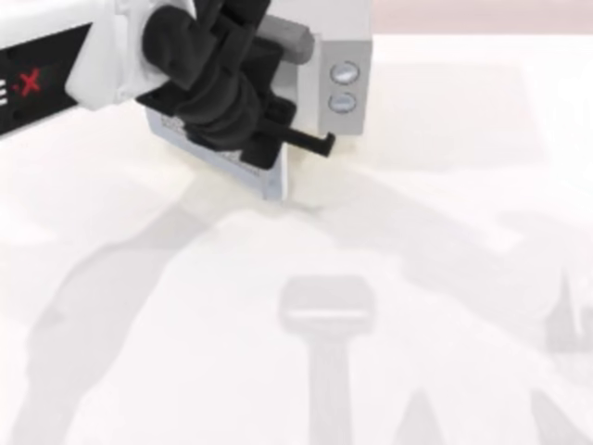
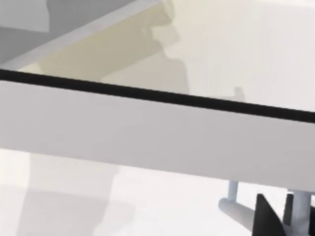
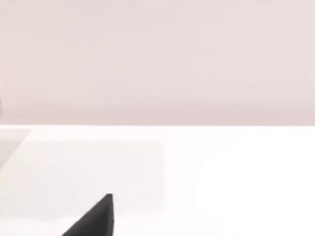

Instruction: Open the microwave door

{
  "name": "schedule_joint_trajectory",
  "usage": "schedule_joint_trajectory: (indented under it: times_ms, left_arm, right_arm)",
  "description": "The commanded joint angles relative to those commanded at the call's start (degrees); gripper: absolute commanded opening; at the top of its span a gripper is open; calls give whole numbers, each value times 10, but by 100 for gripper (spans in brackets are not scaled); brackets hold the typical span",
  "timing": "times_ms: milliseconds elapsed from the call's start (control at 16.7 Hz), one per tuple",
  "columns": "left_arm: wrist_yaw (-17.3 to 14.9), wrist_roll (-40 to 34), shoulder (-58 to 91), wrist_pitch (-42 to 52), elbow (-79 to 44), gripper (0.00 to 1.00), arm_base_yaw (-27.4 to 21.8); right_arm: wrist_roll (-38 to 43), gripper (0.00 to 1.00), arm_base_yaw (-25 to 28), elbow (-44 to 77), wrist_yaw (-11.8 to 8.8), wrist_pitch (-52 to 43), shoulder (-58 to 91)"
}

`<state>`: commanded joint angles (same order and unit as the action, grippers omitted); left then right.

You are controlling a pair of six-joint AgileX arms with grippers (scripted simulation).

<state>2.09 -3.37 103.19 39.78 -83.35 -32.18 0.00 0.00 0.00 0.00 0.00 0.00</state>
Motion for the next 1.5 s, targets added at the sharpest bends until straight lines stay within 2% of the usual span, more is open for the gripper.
schedule_joint_trajectory:
  times_ms: [720,900,1260,1500]
  left_arm:
    - [0,0,0,0,0,0,0]
    - [-8,6,-5,-1,4,0,-1]
    - [-40,68,-36,-7,43,0,22]
    - [-40,69,-36,-7,44,0,22]
  right_arm:
    - [0,100,0,0,0,0,0]
    - [0,100,0,0,0,0,0]
    - [0,100,0,0,0,0,0]
    - [0,100,0,0,0,0,0]
